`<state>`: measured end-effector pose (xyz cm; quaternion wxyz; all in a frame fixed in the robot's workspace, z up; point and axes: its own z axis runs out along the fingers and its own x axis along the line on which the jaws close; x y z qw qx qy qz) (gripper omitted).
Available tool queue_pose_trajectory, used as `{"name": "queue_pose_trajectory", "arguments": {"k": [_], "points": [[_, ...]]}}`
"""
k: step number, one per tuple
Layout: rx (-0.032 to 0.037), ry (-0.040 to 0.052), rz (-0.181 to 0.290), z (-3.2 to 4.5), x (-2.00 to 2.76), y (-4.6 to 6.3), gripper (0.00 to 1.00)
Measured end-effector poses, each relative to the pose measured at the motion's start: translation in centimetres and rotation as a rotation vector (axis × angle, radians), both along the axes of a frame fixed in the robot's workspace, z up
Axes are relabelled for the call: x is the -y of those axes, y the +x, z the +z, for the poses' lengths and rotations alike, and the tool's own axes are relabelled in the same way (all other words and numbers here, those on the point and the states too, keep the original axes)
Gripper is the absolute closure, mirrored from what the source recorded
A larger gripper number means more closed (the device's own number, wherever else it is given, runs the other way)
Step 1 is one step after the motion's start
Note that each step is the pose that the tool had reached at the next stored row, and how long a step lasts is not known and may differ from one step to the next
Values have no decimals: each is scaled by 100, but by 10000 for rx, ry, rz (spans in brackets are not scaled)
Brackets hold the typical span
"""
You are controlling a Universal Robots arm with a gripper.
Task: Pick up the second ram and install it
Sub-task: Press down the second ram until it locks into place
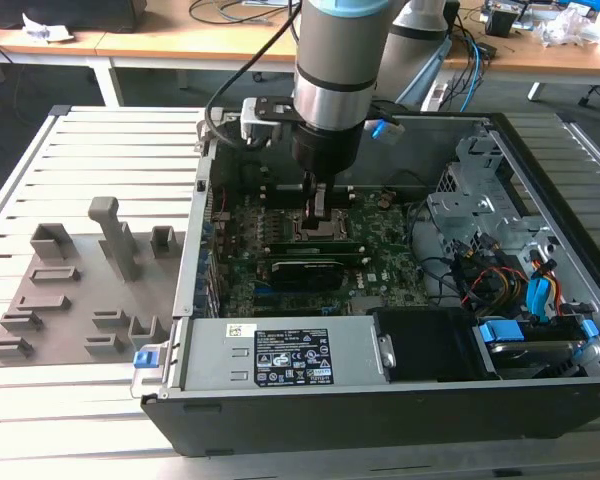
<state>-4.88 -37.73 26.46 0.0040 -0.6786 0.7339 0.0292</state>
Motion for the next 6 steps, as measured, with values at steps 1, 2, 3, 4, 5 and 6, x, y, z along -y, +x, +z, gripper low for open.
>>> {"name": "queue_pose_trajectory", "arguments": {"k": [1, 2, 3, 4, 5, 6], "points": [[1, 3, 0, 0, 0, 1, 89], [0, 1, 1, 1, 0, 2, 89], [0, 0, 0, 1, 0, 2, 89], [-1, 0, 1, 1, 0, 3, 89], [0, 0, 0, 1, 0, 3, 89], [-1, 0, 1, 1, 0, 3, 89]]}}
